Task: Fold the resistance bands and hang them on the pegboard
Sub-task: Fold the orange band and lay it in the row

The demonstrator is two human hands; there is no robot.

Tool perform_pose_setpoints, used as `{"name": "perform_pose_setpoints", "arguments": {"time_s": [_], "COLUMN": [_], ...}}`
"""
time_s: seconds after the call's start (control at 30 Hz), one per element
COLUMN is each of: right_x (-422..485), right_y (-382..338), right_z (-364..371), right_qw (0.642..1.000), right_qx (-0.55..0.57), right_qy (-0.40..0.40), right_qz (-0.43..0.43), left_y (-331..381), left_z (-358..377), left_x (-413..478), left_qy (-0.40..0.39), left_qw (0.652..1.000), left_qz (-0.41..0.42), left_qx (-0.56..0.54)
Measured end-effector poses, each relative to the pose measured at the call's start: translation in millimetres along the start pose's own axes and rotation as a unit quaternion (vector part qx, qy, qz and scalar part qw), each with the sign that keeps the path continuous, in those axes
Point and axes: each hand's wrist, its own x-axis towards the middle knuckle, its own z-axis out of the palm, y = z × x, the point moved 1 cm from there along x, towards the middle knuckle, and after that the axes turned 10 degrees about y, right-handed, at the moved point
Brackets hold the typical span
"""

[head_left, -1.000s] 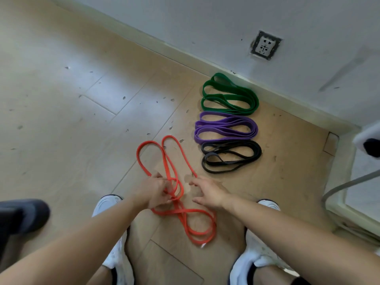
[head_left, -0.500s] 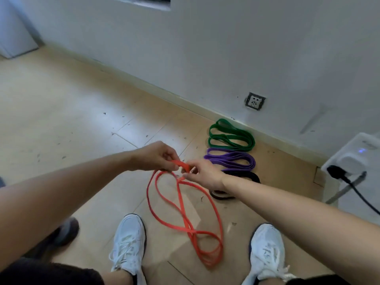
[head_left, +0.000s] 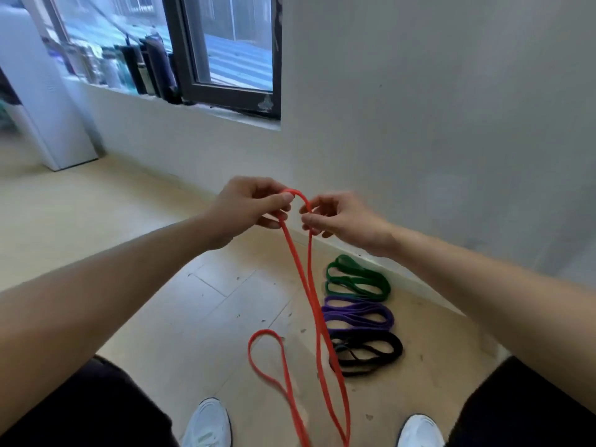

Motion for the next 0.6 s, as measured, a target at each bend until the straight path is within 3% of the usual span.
{"name": "perform_pose_setpoints", "arguments": {"time_s": [0.17, 0.3, 0.43, 0.6], "right_x": [13, 13, 18, 29], "right_y": [-29, -7, 17, 42], "right_z": [-18, -11, -11, -20], "right_qw": [0.997, 0.994, 0.996, 0.993], "right_qx": [0.079, 0.103, 0.076, 0.091], "right_qy": [0.009, 0.012, 0.01, 0.026], "right_qz": [-0.008, 0.016, 0.041, 0.073], "left_y": [37, 33, 7, -18], "left_z": [11, 21, 23, 21], "left_x": [19, 34, 47, 61], "left_qy": [0.033, 0.061, 0.069, 0.052], "left_qw": [0.992, 0.975, 0.981, 0.981], "left_qz": [0.018, -0.014, -0.035, -0.121], "left_qx": [-0.117, -0.213, -0.176, -0.141]}}
